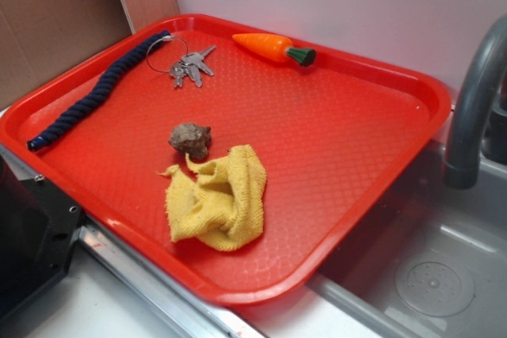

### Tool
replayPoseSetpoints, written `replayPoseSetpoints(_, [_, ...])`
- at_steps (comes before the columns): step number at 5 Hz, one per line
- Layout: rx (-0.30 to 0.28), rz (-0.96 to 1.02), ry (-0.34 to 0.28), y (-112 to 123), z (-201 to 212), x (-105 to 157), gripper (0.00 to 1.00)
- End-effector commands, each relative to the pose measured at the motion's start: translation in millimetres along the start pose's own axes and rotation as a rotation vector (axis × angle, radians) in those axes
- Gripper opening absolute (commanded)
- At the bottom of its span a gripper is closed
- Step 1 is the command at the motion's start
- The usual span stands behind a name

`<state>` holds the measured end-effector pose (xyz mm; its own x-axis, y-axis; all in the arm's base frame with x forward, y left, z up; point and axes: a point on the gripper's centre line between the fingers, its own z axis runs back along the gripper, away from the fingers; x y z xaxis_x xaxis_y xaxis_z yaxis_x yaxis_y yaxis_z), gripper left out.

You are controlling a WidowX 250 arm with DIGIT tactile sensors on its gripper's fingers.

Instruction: Grab the silver keys.

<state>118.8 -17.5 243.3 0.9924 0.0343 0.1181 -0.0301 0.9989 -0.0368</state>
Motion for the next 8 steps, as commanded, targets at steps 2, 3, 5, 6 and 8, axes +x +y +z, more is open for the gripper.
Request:
replayPoseSetpoints(2, [0.02, -0.079, -0.023, 26, -44, 33, 1.0])
replayPoseSetpoints(3, [0.024, -0.175, -0.073, 44, -67, 59, 1.0])
replayPoseSetpoints(5, [0.053, -0.275, -0.187, 86, -104, 117, 1.0])
replayPoseSetpoints(6, [0.065, -0.216, -0.168, 118, -123, 126, 1.0])
replayPoseSetpoints(8, [0.025, -0.079, -0.271, 133, -161, 131, 1.0])
